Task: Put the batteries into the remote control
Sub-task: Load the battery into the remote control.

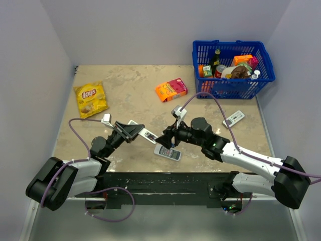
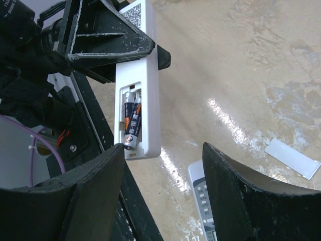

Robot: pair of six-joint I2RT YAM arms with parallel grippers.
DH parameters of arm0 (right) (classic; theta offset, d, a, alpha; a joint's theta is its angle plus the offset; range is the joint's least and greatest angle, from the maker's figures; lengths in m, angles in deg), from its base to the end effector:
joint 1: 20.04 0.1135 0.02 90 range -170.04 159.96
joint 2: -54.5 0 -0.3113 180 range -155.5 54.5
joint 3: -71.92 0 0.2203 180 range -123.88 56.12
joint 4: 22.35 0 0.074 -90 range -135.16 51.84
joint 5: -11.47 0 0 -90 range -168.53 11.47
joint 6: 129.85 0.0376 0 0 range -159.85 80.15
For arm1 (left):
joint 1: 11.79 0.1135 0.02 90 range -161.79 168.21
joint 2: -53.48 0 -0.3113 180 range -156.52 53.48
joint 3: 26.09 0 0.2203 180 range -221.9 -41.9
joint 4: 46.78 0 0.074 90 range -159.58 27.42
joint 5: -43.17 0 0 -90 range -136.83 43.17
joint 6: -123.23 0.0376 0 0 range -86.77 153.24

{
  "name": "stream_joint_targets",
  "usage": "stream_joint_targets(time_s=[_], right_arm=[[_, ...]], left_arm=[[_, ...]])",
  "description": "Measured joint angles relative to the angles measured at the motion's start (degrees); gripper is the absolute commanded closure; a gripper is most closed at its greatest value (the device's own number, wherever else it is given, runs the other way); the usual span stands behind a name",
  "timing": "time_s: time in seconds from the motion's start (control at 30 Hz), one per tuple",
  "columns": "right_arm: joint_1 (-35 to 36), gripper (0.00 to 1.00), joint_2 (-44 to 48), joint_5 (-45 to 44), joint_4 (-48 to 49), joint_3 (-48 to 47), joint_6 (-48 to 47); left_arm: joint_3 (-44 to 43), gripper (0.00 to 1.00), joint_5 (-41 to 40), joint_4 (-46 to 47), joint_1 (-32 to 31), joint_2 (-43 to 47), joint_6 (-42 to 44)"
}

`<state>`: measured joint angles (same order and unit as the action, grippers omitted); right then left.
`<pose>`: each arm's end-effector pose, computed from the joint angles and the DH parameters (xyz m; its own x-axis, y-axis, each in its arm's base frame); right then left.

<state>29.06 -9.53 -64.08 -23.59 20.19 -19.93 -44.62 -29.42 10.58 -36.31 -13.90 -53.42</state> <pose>0.1280 0.1621 0.3206 -0.4476 -0.0128 -0.8941 -0.7853 0.4840 0.3862 0.1354 -0.0741 0.2512 -0.6562 -0.7476 -0.1020 0.1733 -0.0178 -0.9847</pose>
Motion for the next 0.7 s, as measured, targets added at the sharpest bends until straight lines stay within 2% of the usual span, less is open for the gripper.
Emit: stream_joint_targets(time_s=[0.7], right_arm=[[0.0, 0.34, -0.42, 0.11, 0.5, 0.0, 0.2]], left_arm=[[0.0, 1.0, 0.0, 0.0, -0.55, 0.0, -0.83]])
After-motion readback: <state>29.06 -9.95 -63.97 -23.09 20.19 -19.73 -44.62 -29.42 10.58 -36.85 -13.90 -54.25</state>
